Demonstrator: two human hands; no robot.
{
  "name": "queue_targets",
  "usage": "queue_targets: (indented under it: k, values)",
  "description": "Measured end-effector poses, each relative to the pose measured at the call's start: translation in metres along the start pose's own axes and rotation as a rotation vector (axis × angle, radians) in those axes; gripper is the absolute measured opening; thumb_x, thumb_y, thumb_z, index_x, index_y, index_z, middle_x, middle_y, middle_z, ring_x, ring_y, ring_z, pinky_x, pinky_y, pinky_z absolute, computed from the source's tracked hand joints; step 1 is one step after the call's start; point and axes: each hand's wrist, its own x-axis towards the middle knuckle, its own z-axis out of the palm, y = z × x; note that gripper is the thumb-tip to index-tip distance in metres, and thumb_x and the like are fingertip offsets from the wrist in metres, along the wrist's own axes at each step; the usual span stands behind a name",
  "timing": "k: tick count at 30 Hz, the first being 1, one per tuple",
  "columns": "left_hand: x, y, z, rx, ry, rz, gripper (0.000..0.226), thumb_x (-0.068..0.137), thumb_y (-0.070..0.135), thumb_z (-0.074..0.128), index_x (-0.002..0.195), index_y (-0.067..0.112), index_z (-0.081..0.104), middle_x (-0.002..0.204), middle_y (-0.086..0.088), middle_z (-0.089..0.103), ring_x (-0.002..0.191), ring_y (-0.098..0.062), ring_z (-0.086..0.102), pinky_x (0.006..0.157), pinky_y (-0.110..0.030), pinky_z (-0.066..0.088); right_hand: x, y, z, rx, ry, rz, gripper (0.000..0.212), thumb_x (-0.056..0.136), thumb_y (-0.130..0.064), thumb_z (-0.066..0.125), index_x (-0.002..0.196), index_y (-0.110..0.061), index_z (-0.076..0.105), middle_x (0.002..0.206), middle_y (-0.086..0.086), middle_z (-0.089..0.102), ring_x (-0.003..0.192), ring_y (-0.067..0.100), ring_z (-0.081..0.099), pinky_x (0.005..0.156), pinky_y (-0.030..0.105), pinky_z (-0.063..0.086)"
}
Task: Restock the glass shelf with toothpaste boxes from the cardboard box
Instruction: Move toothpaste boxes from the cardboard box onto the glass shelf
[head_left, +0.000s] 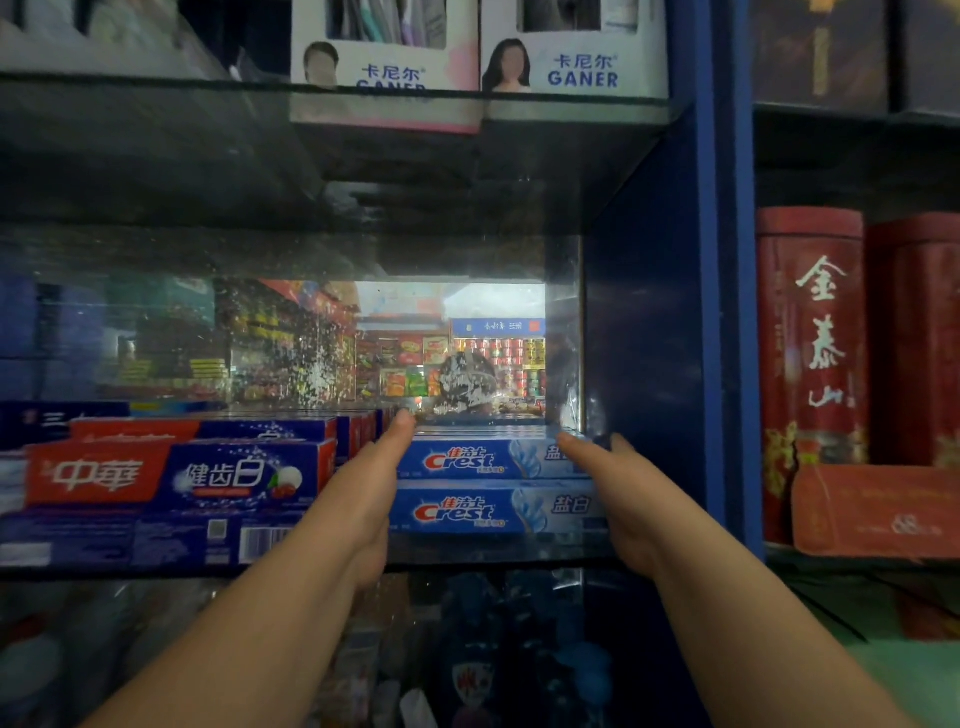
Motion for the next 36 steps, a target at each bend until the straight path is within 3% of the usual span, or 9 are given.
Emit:
queue_targets:
  k: [3, 6, 9, 15, 18, 21, 25, 30, 36]
  values:
    - [-0.011, 0.008, 0.007, -0.008, 0.02, 0.126, 0.06, 0.088, 0.064, 0.043, 0.133, 0.027, 0.05, 0.104, -0.006, 0.071, 0.078, -0.022, 0.074, 0.059, -0.033, 0.058, -0.006, -0.011, -0.004, -0.034, 0.09, -0.108, 0.069, 0.089, -0.016, 0.052, 0.149, -0.026, 0.019, 0.09, 0.001, 0.05, 0.082, 0.022, 0.059, 0.066, 0.033, 0.05]
    - [-0.014, 0.035, 0.02, 0.029, 0.036, 0.246, 0.066, 0.089, 0.067, 0.034, 0.142, 0.027, 0.038, 0.085, 0.001, 0.067, 0.051, -0.007, 0.069, 0.039, -0.022, 0.05, -0.002, -0.041, -0.003, -0.056, 0.117, -0.157, 0.055, 0.09, -0.016, 0.048, 0.14, -0.026, 0.028, 0.09, 0.005, 0.052, 0.075, 0.021, 0.057, 0.058, 0.031, 0.048]
    - [-0.005, 0.064, 0.033, 0.047, 0.036, 0.263, 0.073, 0.085, 0.075, 0.029, 0.136, 0.025, 0.043, 0.057, 0.005, 0.071, 0.05, -0.011, 0.069, 0.05, -0.027, 0.052, 0.01, -0.073, 0.009, -0.024, 0.125, -0.137, 0.047, 0.084, -0.026, 0.052, 0.127, -0.026, 0.034, 0.099, 0.01, 0.057, 0.086, 0.027, 0.062, 0.072, 0.044, 0.057]
    - [0.023, 0.071, 0.042, 0.19, 0.036, 0.193, 0.094, 0.066, 0.091, 0.023, 0.14, 0.035, 0.037, 0.118, -0.008, 0.065, 0.099, -0.029, 0.067, 0.078, -0.04, 0.054, 0.036, -0.084, 0.014, -0.134, 0.07, -0.066, 0.036, 0.09, -0.043, 0.051, 0.115, -0.022, 0.033, 0.096, 0.008, 0.053, 0.093, 0.029, 0.059, 0.085, 0.048, 0.052]
    - [0.03, 0.065, 0.039, 0.3, 0.026, 0.133, 0.098, 0.066, 0.091, 0.025, 0.143, 0.031, 0.036, 0.139, -0.013, 0.052, 0.116, -0.033, 0.057, 0.094, -0.046, 0.049, 0.044, -0.072, 0.009, -0.201, 0.004, -0.036, 0.056, 0.088, -0.055, 0.053, 0.127, -0.017, 0.043, 0.112, 0.009, 0.057, 0.098, 0.028, 0.058, 0.088, 0.046, 0.051]
    - [0.027, 0.06, 0.037, 0.247, 0.068, 0.063, 0.094, 0.072, 0.086, 0.024, 0.136, 0.02, 0.047, 0.113, -0.015, 0.067, 0.089, -0.029, 0.068, 0.068, -0.037, 0.056, 0.048, -0.058, 0.004, -0.187, 0.015, -0.041, 0.084, 0.081, -0.07, 0.052, 0.144, -0.017, 0.032, 0.135, 0.01, 0.05, 0.099, 0.026, 0.056, 0.078, 0.038, 0.048]
    - [0.023, 0.034, 0.03, 0.076, 0.119, 0.054, 0.079, 0.079, 0.08, 0.024, 0.109, 0.018, 0.063, 0.078, -0.01, 0.074, 0.063, -0.024, 0.071, 0.047, -0.03, 0.053, 0.047, -0.027, 0.005, -0.033, 0.049, 0.037, 0.102, 0.062, -0.088, 0.048, 0.142, -0.025, 0.038, 0.131, 0.005, 0.057, 0.101, 0.028, 0.063, 0.074, 0.041, 0.055]
    - [0.024, 0.011, 0.029, -0.071, 0.12, 0.0, 0.055, 0.092, 0.063, 0.035, 0.09, 0.018, 0.065, 0.073, -0.007, 0.073, 0.07, -0.028, 0.069, 0.056, -0.036, 0.055, 0.046, -0.016, 0.005, 0.049, -0.022, 0.085, 0.034, 0.096, -0.05, 0.045, 0.095, -0.019, 0.06, 0.086, 0.008, 0.069, 0.078, 0.027, 0.067, 0.076, 0.042, 0.055]
    - [0.031, 0.008, 0.025, -0.061, 0.182, -0.042, 0.031, 0.096, 0.035, 0.041, 0.085, 0.014, 0.061, 0.076, -0.009, 0.068, 0.068, -0.028, 0.066, 0.065, -0.038, 0.054, 0.051, -0.006, 0.004, 0.06, 0.045, 0.034, 0.026, 0.1, -0.036, 0.042, 0.115, -0.019, 0.055, 0.1, 0.007, 0.067, 0.086, 0.026, 0.065, 0.072, 0.041, 0.056]
